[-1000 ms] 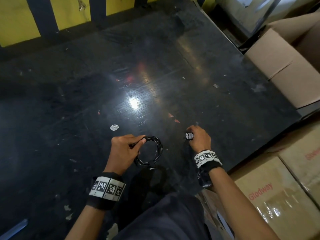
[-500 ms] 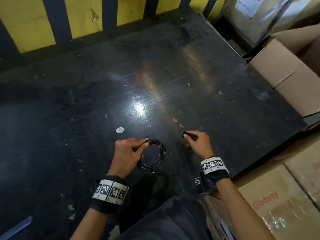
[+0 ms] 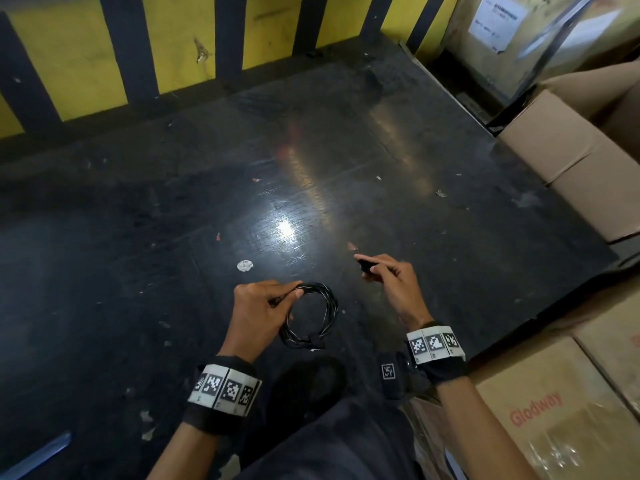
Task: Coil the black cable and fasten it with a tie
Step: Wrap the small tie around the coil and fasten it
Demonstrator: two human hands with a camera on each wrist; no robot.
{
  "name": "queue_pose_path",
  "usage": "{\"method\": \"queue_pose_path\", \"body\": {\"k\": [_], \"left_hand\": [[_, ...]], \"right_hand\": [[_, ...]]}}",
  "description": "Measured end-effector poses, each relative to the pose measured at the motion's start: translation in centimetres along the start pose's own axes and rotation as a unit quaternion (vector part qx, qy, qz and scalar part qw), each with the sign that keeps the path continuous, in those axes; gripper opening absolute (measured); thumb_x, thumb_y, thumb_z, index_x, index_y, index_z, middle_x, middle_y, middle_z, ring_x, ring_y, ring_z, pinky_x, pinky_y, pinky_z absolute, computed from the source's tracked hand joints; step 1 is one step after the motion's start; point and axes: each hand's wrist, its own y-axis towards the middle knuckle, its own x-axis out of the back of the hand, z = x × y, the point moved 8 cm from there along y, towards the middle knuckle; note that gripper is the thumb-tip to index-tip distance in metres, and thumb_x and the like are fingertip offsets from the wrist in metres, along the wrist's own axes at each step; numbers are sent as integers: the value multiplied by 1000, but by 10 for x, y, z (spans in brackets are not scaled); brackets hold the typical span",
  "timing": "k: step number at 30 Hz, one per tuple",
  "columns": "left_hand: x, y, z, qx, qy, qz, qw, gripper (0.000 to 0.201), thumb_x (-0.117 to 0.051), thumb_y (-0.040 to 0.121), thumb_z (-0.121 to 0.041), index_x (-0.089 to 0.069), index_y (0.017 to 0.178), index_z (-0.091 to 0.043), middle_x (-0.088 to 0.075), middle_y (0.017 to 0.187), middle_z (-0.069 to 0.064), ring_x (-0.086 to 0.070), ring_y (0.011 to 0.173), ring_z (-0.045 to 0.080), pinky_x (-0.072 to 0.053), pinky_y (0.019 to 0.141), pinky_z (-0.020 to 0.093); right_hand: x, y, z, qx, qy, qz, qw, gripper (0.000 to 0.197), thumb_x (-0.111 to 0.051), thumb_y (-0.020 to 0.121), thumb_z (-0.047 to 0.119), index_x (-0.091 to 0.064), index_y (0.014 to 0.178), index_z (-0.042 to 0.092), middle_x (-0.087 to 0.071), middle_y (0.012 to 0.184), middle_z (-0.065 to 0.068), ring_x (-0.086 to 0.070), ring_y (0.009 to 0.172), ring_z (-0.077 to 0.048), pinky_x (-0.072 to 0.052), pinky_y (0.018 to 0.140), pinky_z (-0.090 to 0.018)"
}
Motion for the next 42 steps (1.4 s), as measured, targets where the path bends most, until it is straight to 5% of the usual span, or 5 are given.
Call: {"method": "queue_pose_path", "body": {"k": [14, 24, 31, 36, 42], "left_hand": [[6, -2, -20, -29, -21, -1, 999, 16, -81, 84, -6, -83, 100, -7, -73, 66, -8, -68, 47, 11, -50, 53, 11], [11, -2, -22, -31, -27, -2, 999, 17, -80, 85, -8, -83, 102, -7, -71, 67, -13, -68, 47, 9, -52, 51, 15], [15, -3, -27, -37, -43, -2, 998, 17, -80, 85, -10, -83, 101, -8, -73, 64, -3, -68, 47, 12, -54, 50, 21], [17, -4, -39, -52, -59, 7, 997, 18, -78, 86, -15, -83, 101, -8, -72, 63, -4, -68, 49, 12, -54, 50, 24], [20, -3, -43, -66, -58, 14, 996, 18, -79, 86, -7, -83, 103, -8, -71, 68, -17, -67, 49, 10, -53, 52, 20]], "right_hand": [[-22, -18, 60, 103, -9, 65, 993, 30, -78, 83, -5, -77, 108, 11, -76, 100, -11, -73, 96, -14, -56, 85, -19], [-25, -19, 65, 110, 5, 50, 993, 15, -87, 78, 18, -75, 83, 12, -75, 84, -17, -73, 84, -36, -49, 104, -58], [-33, -28, 82, 189, -103, 9, 976, 13, -87, 77, 15, -77, 83, 19, -74, 79, 8, -70, 77, -17, -55, 72, -39], [-38, -37, 95, 287, -145, -39, 946, 12, -86, 76, 6, -78, 84, 7, -77, 82, -2, -72, 77, -16, -47, 70, -11], [-46, -35, 90, 226, -63, 50, 971, 10, -86, 79, 17, -79, 85, 15, -81, 91, -1, -75, 87, -25, -54, 88, -46]]}}
